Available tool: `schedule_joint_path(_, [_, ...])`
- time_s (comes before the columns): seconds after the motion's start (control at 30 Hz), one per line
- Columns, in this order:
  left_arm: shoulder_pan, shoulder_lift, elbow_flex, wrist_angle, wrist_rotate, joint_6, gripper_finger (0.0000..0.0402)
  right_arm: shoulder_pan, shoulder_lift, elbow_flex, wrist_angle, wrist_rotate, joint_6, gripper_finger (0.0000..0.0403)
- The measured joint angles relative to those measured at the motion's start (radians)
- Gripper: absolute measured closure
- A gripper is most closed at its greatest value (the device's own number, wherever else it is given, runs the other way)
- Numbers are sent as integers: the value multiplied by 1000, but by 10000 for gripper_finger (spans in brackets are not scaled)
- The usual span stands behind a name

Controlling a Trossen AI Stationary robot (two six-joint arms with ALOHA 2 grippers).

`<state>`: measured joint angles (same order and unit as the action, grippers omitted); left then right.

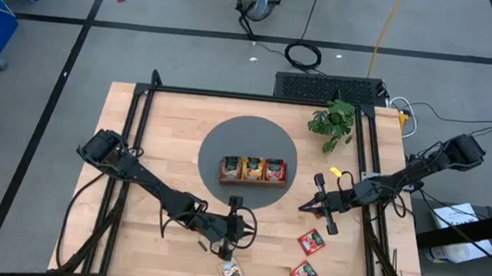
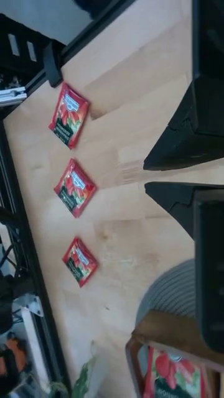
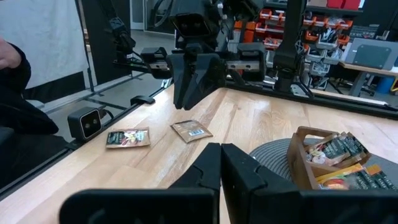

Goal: Pick & Place Tea
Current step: Put the red tea bag into the right section of the wooden organizer

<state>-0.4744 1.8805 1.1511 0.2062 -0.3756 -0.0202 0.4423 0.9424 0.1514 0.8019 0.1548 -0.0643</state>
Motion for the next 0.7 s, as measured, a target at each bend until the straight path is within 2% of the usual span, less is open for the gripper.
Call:
schedule_joint_path(0.37, [26,0,0,7,0,-7,353,0,1,0,-35,1,84,403])
schedule_joint_path(0.7, [51,1,0,-4,0,-9,353,0,0,0,-67,6,82,403])
